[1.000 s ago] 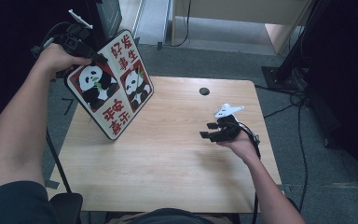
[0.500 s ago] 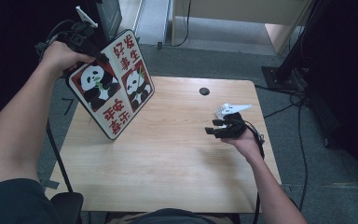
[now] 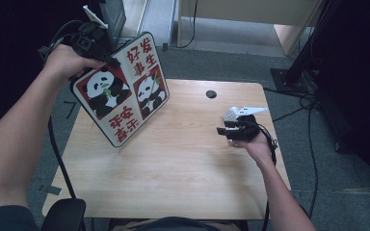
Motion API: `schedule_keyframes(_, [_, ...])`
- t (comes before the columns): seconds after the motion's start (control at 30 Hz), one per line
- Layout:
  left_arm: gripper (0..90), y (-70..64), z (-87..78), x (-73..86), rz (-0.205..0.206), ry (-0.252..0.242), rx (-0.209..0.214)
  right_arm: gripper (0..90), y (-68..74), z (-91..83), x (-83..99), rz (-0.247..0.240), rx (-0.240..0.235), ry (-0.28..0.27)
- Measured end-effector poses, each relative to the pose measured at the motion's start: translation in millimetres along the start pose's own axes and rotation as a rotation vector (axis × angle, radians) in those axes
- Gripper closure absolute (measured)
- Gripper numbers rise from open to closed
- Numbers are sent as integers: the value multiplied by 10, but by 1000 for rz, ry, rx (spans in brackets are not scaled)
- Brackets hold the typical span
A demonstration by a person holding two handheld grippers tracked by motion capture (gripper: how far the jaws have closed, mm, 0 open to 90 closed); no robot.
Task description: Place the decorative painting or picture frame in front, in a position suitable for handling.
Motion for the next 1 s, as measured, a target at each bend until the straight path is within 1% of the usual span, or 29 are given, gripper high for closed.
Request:
schedule_keyframes(0.07, [807,-117,14,9,14,16,6,477,-19,-9,4,-2,10,1])
schedule_keyframes(0.1, [807,-117,14,9,14,16,6,478,-28,-11,9,-1,13,3])
schedule_keyframes(0.13, [807,-219,54,14,28,35,10,482,-34,-13,21,6,19,12])
schedule_keyframes(0.17, [806,-270,81,21,34,44,12,491,-53,-10,29,1,23,15])
schedule_keyframes(0.23, [806,-349,125,29,48,54,13,499,-78,-9,44,9,36,22])
schedule_keyframes(0.27, [806,-403,149,38,57,60,15,499,-93,-7,43,6,39,17])
schedule_keyframes(0.37, [806,-510,185,42,56,61,29,499,-135,-19,41,22,53,8])
schedule_keyframes(0.43, [806,-570,192,41,55,58,39,497,-166,-25,45,24,67,7])
schedule_keyframes(0.53, [806,-685,206,46,75,48,58,491,-206,-34,63,28,88,17])
schedule_keyframes(0.6, [805,-738,214,47,76,43,60,488,-233,-41,75,33,99,23])
schedule_keyframes(0.63, [804,-738,214,47,76,43,60,488,-242,-45,82,39,106,25])
schedule_keyframes(0.67, [805,-789,223,54,73,40,65,488,-256,-51,88,36,113,23])
schedule_keyframes(0.7, [804,-805,225,58,69,41,65,491,-269,-58,90,32,118,19])
schedule_keyframes(0.73, [804,-824,230,62,66,41,67,495,-270,-64,93,39,119,18])
schedule_keyframes(0.93, [803,-965,283,117,77,58,81,496,-352,-113,90,56,138,-3])
schedule_keyframes(0.97, [803,-965,283,117,77,58,81,496,-352,-113,90,56,138,-3])
schedule_keyframes(1.0, [802,-996,315,134,77,61,89,495,-384,-124,95,68,147,-4])
Point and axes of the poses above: each handheld gripper's, and its own axes: z roughly forward along the jaws, x roughly out of its underside, y roughly to its left, the point moved 7 cm from there along z, roughly forward along the jaws, and after that the axes turned 11 degrees about -y, right-handed, at the moved point
